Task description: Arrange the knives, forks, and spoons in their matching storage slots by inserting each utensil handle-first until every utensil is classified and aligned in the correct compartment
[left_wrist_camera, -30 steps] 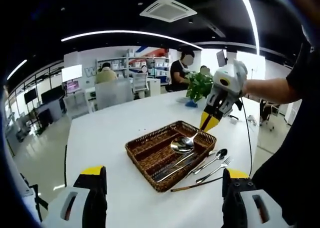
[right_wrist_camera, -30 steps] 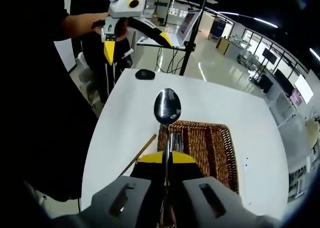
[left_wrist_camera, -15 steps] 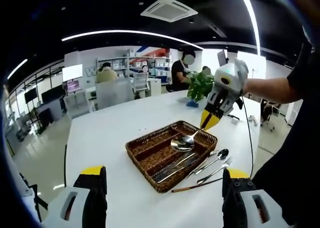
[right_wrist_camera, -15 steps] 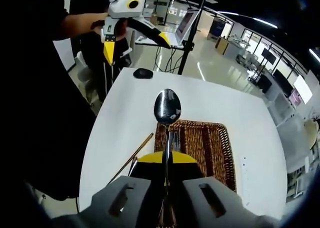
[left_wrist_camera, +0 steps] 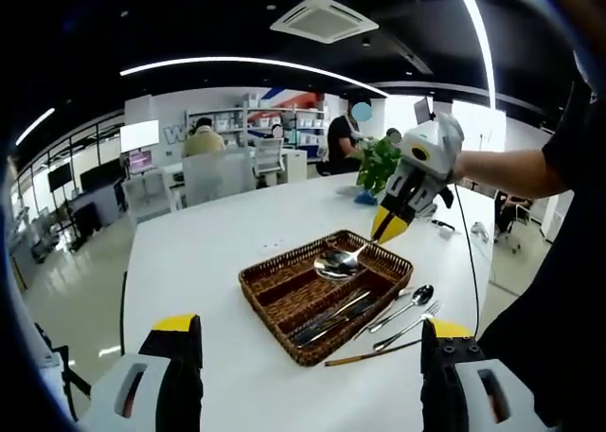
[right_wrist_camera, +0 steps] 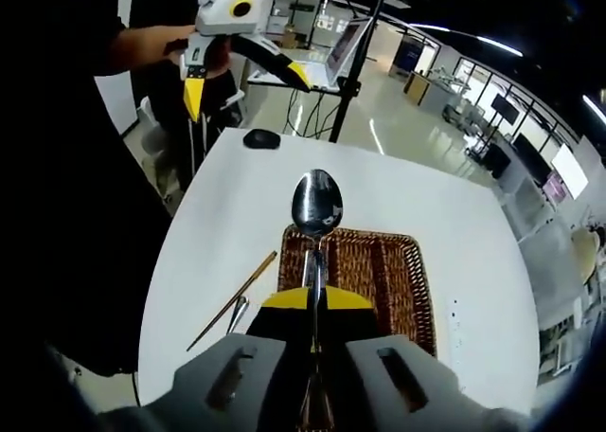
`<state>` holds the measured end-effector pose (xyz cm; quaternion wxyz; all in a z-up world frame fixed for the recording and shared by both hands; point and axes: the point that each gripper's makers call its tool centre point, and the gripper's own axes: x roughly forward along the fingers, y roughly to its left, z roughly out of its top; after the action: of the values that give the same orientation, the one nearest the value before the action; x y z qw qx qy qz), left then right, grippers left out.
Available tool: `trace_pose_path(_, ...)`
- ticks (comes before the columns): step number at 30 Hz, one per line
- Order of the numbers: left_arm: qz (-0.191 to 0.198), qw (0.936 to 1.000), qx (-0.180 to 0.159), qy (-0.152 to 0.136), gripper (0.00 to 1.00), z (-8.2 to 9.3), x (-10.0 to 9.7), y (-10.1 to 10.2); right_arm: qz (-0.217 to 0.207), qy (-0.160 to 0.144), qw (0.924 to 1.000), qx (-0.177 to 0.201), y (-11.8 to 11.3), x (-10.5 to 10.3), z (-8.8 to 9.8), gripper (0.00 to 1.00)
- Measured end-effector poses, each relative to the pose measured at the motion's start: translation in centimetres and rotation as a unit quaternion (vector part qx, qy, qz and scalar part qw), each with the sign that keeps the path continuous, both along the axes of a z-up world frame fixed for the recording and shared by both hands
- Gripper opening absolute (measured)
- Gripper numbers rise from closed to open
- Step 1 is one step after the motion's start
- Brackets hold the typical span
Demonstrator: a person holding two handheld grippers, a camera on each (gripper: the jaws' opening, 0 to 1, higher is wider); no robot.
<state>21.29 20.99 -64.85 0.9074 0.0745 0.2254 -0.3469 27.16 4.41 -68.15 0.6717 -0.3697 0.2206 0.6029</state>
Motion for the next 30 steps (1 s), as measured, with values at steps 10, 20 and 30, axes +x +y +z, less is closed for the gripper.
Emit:
trace_pose_path(10, 0.000, 1.0000, -0.001, -0.005, 1.00, 0.3, -0.1, -0.1, 0.010, -0.010, 0.9999, 0.000, -0.1, 1.5, -0.4, 0.00)
trace_pose_path(20, 0.004, 1.0000, -0.001, 0.003, 1.00, 0.1, -0.1, 0.1, -0.006, -0.015, 0.9999, -0.004, -0.8, 4.2, -1.0, 0.00)
trace_pose_path(30, 0.003, 0.9999, 0.006, 0.008, 1.00, -0.2, 0.0, 0.7, -0.013, -0.021, 0.9997, -0.007, -0.6, 6.8, -1.1, 0.00)
